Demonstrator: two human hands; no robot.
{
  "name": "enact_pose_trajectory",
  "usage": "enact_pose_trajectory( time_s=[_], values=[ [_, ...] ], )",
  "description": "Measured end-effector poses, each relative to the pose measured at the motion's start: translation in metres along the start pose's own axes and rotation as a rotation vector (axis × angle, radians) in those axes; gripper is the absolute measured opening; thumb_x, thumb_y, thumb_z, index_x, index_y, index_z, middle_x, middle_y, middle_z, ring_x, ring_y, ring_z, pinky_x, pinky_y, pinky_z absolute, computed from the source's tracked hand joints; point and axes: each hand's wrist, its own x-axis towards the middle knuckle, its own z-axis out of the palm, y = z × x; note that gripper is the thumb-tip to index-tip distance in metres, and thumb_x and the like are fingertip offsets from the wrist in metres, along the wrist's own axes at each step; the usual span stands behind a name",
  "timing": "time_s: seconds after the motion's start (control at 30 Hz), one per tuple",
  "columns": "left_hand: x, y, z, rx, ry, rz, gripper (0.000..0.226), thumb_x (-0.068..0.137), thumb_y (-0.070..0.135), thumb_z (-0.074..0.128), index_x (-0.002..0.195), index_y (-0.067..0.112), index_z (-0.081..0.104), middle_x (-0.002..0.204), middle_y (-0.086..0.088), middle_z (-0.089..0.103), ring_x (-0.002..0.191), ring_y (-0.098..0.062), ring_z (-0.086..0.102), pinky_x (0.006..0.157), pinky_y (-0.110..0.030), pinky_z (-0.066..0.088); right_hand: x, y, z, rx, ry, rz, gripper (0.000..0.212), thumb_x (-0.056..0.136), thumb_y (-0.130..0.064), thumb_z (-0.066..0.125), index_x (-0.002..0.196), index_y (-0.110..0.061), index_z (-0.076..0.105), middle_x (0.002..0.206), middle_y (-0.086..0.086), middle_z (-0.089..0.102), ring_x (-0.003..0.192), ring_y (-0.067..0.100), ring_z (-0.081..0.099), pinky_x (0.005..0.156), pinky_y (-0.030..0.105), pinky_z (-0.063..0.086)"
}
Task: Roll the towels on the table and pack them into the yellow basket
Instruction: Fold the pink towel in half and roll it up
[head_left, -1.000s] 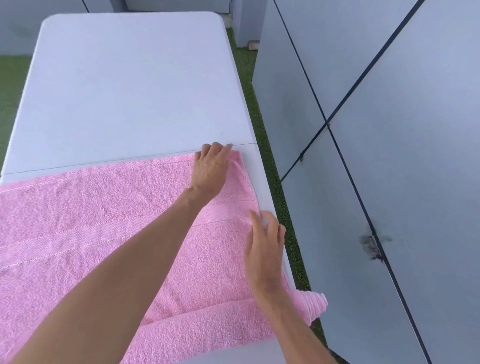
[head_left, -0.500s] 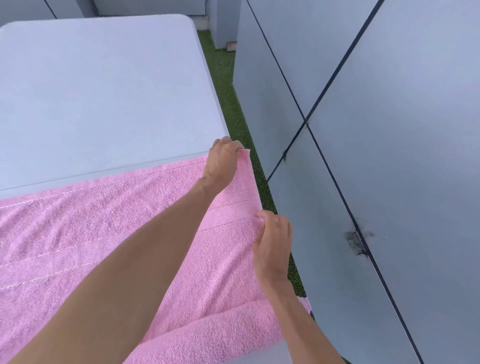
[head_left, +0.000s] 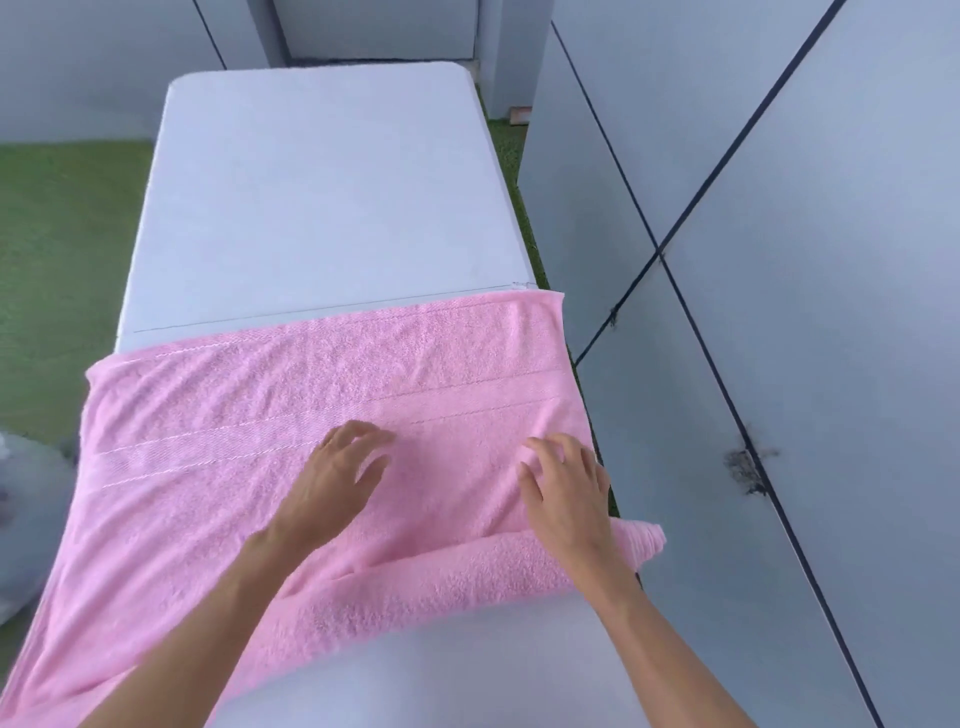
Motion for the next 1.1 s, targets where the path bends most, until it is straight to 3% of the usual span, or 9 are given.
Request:
enact_pose_trajectory(
  time_s=[0.2,0.3,0.37,0.53,0.73,0.87,0.97,1.03,1.1],
  values=[
    [-0.155,-0.057,-0.062,0.003,-0.011,-0.144,0.019,0.092,0.052,0.047,0.105,0.047,0.061,0.106,0.024,0.058,0.095,-0.003,0.061,0.081,-0.03,0.051,-0.072,0.004,-0.008,-0.004,-0.058,-0.17,0.054,0.09,-0.068,0.027,0.125,-0.035,0.053,0.125,-0.016,0.053,0.127,0.01,0.042,0.113,0.045,0.019],
    [-0.218,-0.072,-0.072,0.127,0.036,-0.116,0.045,0.088,0.066,0.04,0.114,0.037,0.062,0.114,0.019,0.058,0.105,-0.006,0.057,0.09,-0.034,0.045,-0.096,0.022,-0.005,-0.098,-0.049,-0.242,0.058,0.087,-0.07,0.039,0.134,-0.037,0.045,0.144,-0.012,0.038,0.143,0.015,0.022,0.114,0.042,0.007],
    [-0.249,-0.076,-0.071,0.22,0.113,-0.112,0.052,0.084,0.064,0.045,0.12,0.03,0.061,0.12,0.011,0.056,0.112,-0.013,0.054,0.096,-0.038,0.04,-0.105,0.027,-0.004,-0.16,-0.043,-0.291,0.064,0.083,-0.059,0.058,0.14,-0.035,0.039,0.153,-0.007,0.025,0.147,0.022,0.013,0.115,0.04,0.002],
    [-0.284,-0.088,-0.051,0.277,0.237,-0.148,0.059,0.085,0.056,0.045,0.126,0.015,0.058,0.118,-0.002,0.058,0.108,-0.024,0.054,0.093,-0.039,0.038,-0.111,0.02,0.005,-0.23,-0.003,-0.317,0.075,0.06,-0.011,0.083,0.127,-0.023,0.052,0.121,-0.006,0.052,0.116,0.017,0.047,0.104,0.038,0.028],
    [-0.27,-0.116,-0.059,0.155,-0.007,-0.181,0.047,0.084,0.023,0.064,0.128,0.032,0.055,0.113,0.014,0.057,0.103,-0.018,0.059,0.091,-0.031,0.042,-0.132,0.038,-0.002,-0.244,-0.023,-0.335,0.068,0.056,-0.012,0.087,0.117,-0.023,0.058,0.104,-0.009,0.064,0.099,0.019,0.061,0.091,0.034,0.034],
    [-0.25,-0.115,-0.093,-0.139,-0.304,-0.301,0.047,0.093,0.015,0.059,0.128,0.042,0.044,0.121,0.019,0.052,0.115,-0.006,0.049,0.098,-0.022,0.034,-0.126,0.049,-0.025,-0.1,-0.241,-0.284,0.051,0.083,-0.019,0.071,0.131,-0.028,0.055,0.123,-0.014,0.058,0.117,0.013,0.054,0.101,0.026,0.032],
    [-0.239,-0.115,-0.099,-0.285,-0.094,-0.42,0.038,0.09,0.007,0.06,0.119,0.032,0.057,0.118,0.006,0.059,0.113,-0.019,0.056,0.097,-0.034,0.041,-0.107,0.042,-0.035,0.143,-0.346,-0.105,0.046,0.091,-0.021,0.06,0.132,-0.037,0.046,0.131,-0.018,0.05,0.125,0.008,0.047,0.102,0.023,0.032],
    [-0.243,-0.115,-0.094,-0.023,0.202,-0.369,0.034,0.087,0.007,0.06,0.113,0.029,0.062,0.11,0.002,0.061,0.103,-0.029,0.059,0.089,-0.042,0.045,-0.101,0.036,-0.028,0.137,-0.14,-0.116,0.049,0.09,-0.017,0.06,0.134,-0.035,0.046,0.132,-0.014,0.051,0.126,0.014,0.047,0.104,0.029,0.033],
    [-0.259,-0.108,-0.078,0.147,0.302,-0.246,0.032,0.088,0.027,0.054,0.118,0.02,0.064,0.117,0.0,0.06,0.108,-0.031,0.057,0.092,-0.046,0.043,-0.109,0.026,-0.013,0.001,0.085,-0.189,0.042,0.091,-0.022,0.055,0.132,-0.027,0.05,0.131,-0.009,0.053,0.124,0.02,0.048,0.104,0.034,0.031]
  ],
)
